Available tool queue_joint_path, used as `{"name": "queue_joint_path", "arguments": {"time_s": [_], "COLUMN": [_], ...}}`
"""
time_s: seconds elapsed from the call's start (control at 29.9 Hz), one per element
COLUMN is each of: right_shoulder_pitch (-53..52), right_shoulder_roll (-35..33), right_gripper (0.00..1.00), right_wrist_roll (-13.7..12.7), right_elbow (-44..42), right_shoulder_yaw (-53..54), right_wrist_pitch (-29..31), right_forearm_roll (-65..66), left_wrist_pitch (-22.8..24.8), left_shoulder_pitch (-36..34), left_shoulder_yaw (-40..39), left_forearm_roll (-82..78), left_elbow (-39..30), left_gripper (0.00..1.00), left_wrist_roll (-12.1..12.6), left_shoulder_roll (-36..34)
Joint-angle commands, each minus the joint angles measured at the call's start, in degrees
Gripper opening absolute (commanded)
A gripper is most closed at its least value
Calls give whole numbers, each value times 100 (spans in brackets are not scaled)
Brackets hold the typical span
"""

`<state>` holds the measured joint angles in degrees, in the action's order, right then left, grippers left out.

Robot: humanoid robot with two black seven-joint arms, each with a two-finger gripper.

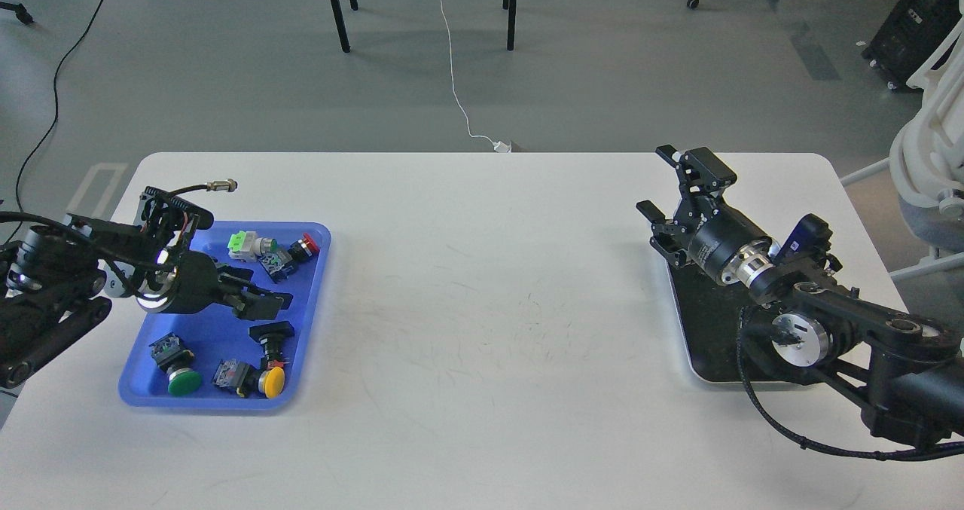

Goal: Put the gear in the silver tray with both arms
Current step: 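Lower the left gripper into the blue tray and grasp another black gear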

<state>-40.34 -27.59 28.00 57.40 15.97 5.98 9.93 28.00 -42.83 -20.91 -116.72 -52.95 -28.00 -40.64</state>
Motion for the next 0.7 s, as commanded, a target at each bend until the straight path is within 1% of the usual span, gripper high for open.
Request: {"name": "queue_joint_path", "arguments": {"time_s": [0.0,0.23,0.43,0.47,0.5,0.57,0.64,0.67], "right_shoulder_pitch": [9,9,17,17,17,17,17,17], "right_shoulder_roll": [8,8,8,8,8,8,-1,8], "right_gripper": [94,94,94,94,94,94,94,94], "right_wrist_roll": [0,0,0,0,0,0,0,0], "right_elbow": [-1,8,8,8,8,8,8,8], "right_shoulder_yaw": [3,3,3,3,3,3,12,12], "right_wrist_pitch": [-1,-1,-1,-1,-1,-1,-1,-1], "right_forearm_roll": [0,0,0,0,0,0,0,0], "left_wrist_pitch": [0,0,0,0,0,0,0,0], "left_shoulder_pitch": [-6,-24,-15,-15,-24,-24,-24,-24], "left_shoulder_yaw": [148,351,359,359,359,359,359,359], "left_forearm_roll": [0,-35,-35,-35,-35,-35,-35,-35], "left_elbow": [22,224,224,224,224,224,224,224], "left_gripper": [78,77,62,59,49,35,29,23], "left_wrist_roll": [0,0,0,0,0,0,0,0], "left_shoulder_roll": [-32,-14,-14,-14,-14,-14,-14,-14]}}
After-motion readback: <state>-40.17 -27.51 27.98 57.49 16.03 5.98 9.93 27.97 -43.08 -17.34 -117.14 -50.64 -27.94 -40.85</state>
